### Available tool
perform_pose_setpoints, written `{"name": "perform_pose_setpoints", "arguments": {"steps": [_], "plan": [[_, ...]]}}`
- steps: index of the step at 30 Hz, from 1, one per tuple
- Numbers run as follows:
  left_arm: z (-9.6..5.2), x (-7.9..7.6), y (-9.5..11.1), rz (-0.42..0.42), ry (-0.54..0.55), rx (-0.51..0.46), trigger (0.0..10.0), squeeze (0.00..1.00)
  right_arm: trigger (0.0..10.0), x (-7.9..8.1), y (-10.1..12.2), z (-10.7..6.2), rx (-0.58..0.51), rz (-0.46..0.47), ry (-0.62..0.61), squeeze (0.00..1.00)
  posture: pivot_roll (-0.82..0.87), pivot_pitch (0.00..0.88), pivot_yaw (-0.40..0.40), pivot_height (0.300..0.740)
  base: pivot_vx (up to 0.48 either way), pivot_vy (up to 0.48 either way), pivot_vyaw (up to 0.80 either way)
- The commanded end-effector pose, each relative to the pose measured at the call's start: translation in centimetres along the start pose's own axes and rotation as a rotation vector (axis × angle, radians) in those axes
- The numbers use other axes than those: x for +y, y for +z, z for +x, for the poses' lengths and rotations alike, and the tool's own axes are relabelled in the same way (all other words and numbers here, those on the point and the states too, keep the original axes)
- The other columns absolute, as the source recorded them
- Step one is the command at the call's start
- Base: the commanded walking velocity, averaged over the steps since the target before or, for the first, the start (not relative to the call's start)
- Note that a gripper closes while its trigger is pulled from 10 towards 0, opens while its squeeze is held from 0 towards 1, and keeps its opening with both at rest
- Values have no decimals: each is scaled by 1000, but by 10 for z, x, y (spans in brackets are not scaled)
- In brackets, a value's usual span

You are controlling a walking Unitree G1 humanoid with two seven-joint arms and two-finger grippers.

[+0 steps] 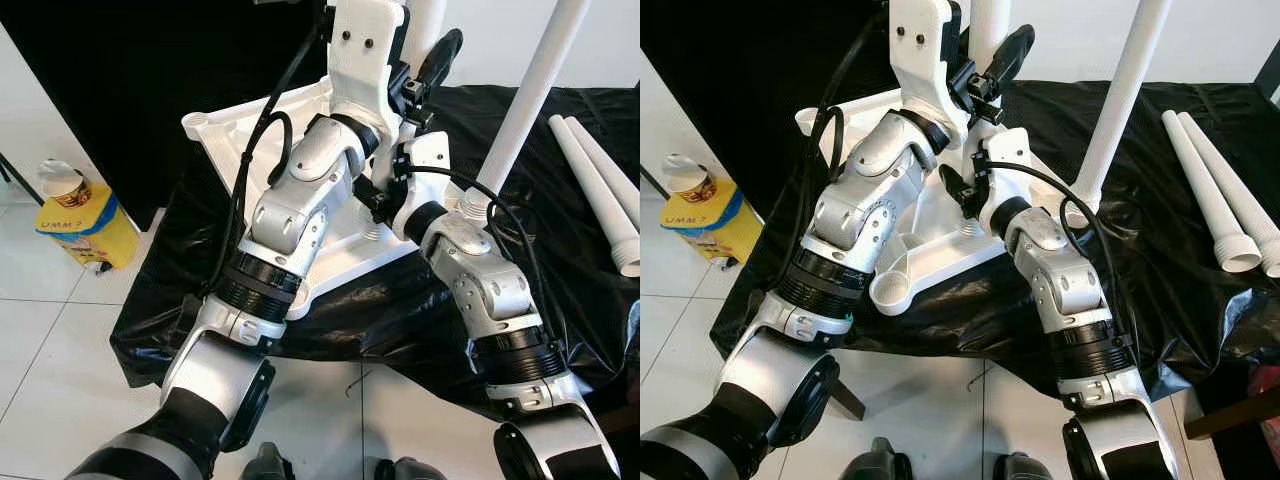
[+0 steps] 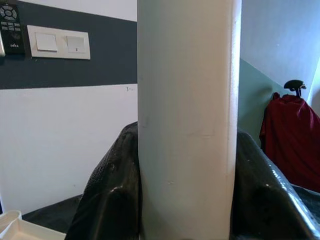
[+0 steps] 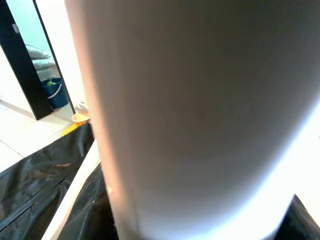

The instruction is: Building children table

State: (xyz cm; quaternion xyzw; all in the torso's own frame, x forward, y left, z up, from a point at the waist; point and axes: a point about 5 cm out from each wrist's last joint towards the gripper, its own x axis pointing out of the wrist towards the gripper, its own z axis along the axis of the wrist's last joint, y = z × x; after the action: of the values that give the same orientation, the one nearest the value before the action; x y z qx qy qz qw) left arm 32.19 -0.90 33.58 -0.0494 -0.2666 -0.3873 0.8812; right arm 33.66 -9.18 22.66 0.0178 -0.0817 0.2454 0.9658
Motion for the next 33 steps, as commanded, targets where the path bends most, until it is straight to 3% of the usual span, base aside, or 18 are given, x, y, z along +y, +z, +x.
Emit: {"name": "perform_pose_setpoints", "arguments": {"steps": [1,2,8,9,15,20,22,27,31,33], "plan": [[3,-16,8,-41,-76,-39,10000,345,10000,-3,-5,-2,27,21,-33,0,42,66,14,740,0,0,0],[2,-16,9,-68,-82,-50,10000,1000,10000,-6,-5,-2,26,27,-54,0,40,70,16,740,0,0,0],[-2,-18,9,-90,-79,-54,10000,1000,10000,-15,-6,-6,11,42,-132,0,38,90,24,740,0,0,0],[-3,-15,8,-80,-63,-48,10000,0,10000,-17,-6,-7,9,44,-149,0,36,95,28,740,0,0,0],[-7,-7,10,-90,-16,-63,10000,0,10000,-21,-7,-11,3,45,-177,0,33,101,34,740,0,0,0],[-23,8,13,-82,46,-111,10000,0,10000,-26,-8,-20,-25,21,-231,0,26,124,43,740,0,0,0],[-31,15,6,-22,74,-75,10000,0,10000,-27,-7,-25,-43,7,-244,0,18,128,46,740,0,0,0],[-45,30,-4,21,125,-25,10000,0,10000,-30,-4,-34,-75,4,-275,0,6,137,60,740,0,0,0],[-62,46,-22,85,170,81,10000,0,10000,-33,2,-48,-134,-30,-299,0,-21,143,92,740,0,0,0],[-62,46,-22,85,170,81,10000,0,10000,-33,2,-48,-134,-30,-299,0,-21,143,92,740,0,0,0]]}}
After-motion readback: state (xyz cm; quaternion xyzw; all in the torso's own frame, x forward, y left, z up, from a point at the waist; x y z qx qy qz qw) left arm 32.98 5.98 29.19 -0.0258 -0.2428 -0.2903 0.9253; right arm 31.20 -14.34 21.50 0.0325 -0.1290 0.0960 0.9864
